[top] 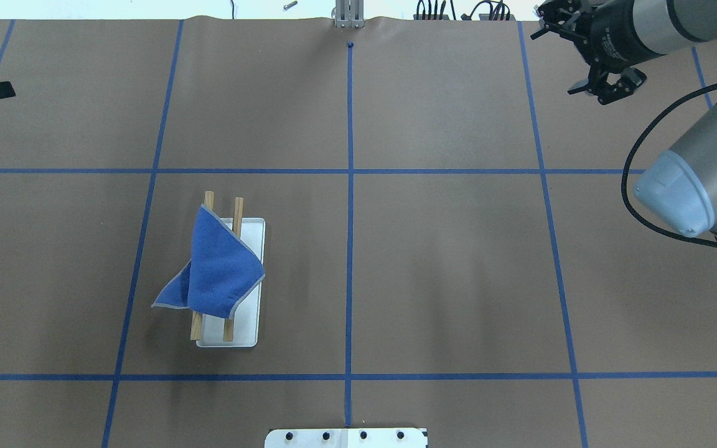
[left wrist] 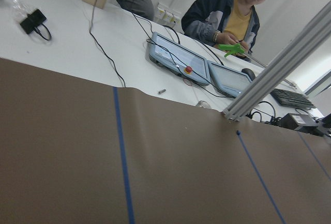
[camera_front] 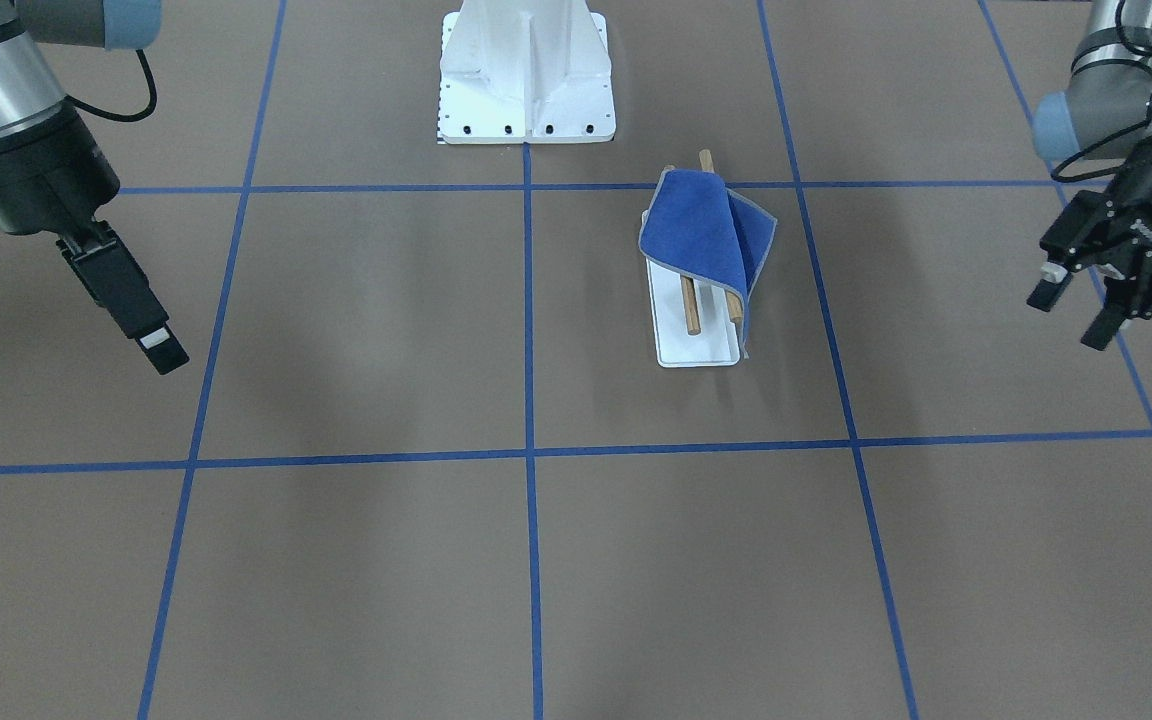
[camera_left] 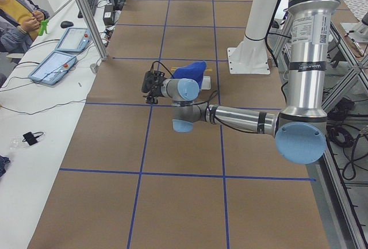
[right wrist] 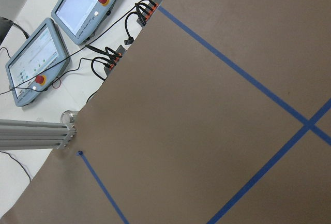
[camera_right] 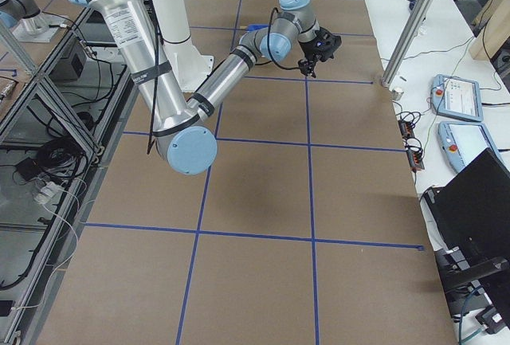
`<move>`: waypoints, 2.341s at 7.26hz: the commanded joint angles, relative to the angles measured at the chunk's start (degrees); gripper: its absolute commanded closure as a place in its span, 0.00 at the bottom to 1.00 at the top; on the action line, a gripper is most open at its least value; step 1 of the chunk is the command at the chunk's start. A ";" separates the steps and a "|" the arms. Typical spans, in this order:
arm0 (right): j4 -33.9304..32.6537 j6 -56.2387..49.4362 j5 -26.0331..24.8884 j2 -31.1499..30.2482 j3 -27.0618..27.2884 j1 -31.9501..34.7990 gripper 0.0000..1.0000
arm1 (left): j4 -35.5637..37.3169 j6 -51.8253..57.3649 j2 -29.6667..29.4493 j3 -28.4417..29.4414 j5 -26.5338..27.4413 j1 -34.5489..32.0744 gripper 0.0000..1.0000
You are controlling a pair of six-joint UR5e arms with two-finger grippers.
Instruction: Hang towel on rack
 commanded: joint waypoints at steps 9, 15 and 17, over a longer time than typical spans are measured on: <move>-0.18 -73.69 17.53 -23.19 -7.14 23.23 0.00 | 44.60 41.34 -1.90 -0.47 -22.22 -18.55 0.01; -0.97 -92.16 21.79 -28.81 -10.67 27.74 0.00 | 73.89 58.64 -1.47 -5.75 -21.51 -18.73 0.01; -5.58 -92.98 23.45 -27.34 -10.76 27.31 0.00 | 73.98 58.65 -0.06 -6.09 -22.21 -18.64 0.01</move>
